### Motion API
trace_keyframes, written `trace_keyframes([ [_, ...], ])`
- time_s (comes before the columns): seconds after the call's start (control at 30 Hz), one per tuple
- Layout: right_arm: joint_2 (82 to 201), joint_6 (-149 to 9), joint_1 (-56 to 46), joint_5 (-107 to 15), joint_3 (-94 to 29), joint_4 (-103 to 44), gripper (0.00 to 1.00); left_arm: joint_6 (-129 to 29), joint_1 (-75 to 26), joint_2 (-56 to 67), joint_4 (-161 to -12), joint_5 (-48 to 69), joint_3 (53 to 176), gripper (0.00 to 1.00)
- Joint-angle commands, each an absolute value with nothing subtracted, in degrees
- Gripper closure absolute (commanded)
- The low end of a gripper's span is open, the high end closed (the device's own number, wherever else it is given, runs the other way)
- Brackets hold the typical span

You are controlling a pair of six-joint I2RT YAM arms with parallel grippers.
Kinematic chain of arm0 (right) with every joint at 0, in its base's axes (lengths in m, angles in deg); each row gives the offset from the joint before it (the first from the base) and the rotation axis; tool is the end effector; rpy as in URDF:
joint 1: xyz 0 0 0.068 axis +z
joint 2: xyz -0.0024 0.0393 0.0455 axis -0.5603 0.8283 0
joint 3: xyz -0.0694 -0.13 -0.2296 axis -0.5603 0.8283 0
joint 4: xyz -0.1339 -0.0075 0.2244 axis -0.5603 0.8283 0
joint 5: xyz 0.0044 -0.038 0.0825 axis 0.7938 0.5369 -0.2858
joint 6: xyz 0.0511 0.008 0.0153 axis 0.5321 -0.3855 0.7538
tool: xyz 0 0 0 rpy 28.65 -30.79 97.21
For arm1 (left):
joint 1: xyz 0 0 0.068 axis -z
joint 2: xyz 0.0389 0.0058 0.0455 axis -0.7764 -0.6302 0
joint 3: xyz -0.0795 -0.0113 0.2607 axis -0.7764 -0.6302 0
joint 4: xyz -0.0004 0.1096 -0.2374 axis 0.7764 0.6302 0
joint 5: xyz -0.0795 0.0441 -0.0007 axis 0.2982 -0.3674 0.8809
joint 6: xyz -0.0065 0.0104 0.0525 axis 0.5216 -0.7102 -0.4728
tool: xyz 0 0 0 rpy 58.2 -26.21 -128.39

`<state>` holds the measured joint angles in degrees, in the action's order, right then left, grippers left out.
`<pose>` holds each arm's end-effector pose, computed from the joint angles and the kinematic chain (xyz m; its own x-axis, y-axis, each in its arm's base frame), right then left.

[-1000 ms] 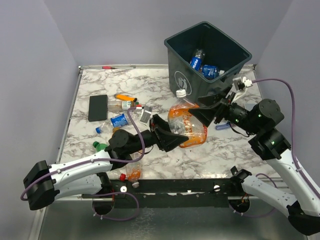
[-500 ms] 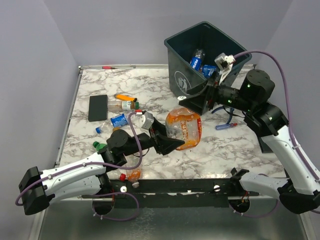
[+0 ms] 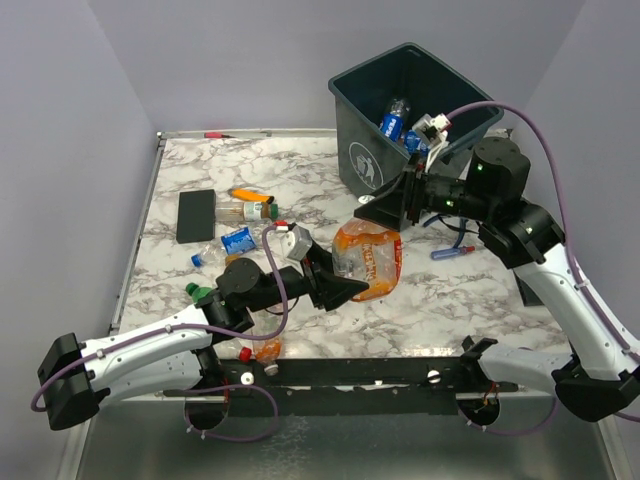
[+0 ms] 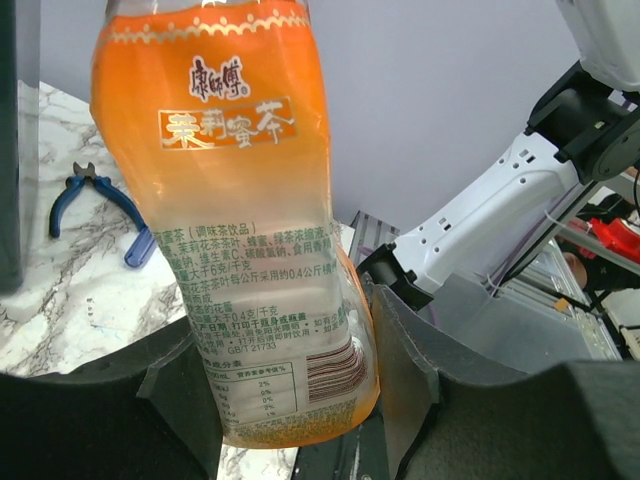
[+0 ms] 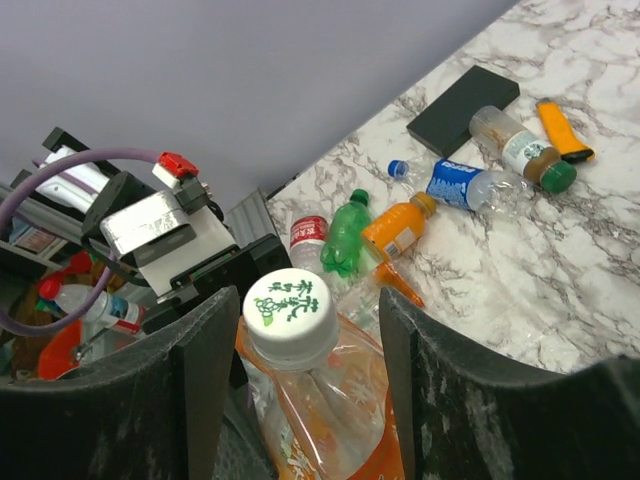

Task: Put the plastic bottles in the bin
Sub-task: Place the plastic bottle in the trash bin.

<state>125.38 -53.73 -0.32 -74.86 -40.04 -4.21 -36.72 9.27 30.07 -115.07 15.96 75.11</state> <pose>0.1746 0.1423 0.4718 -0.4728 0.0641 -0.8789 -0.8179 0.3392 0.4647 0.0976 -0.1876 0.3208 -0.3031 -0.2824 -0.9102 0.9140 0.1842 -0.3615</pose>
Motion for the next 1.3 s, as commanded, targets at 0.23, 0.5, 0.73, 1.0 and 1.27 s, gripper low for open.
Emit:
trace_keyframes([
  [0.23, 123.58, -52.99, -0.25, -72.72, -35.06, -6.06, 0.9, -36.82, 9.01, 28.94, -114.27, 17.24, 78.37, 0.54],
  [0.5, 114.64, -57.19, -0.24, -62.84, -35.9, -8.64, 0.99, -50.31, 9.01, 36.62, -95.77, 0.75, 86.65, 0.01],
  [0.73, 107.1, -63.97, -0.27, -47.74, -37.25, -12.78, 1.0, -66.68, 9.01, 38.19, -89.1, -37.33, 94.8, 0.01],
  [1.0, 110.97, -70.13, -0.25, -26.03, -41.54, -19.69, 0.99, -69.75, 6.84, 29.86, -90.36, -51.92, 91.65, 0.01],
  [1.27, 117.99, -75.63, -0.25, -16.34, -45.62, -36.92, 1.0, -63.08, 2.1, 32.1, -95.28, -48.33, 82.54, 0.01],
])
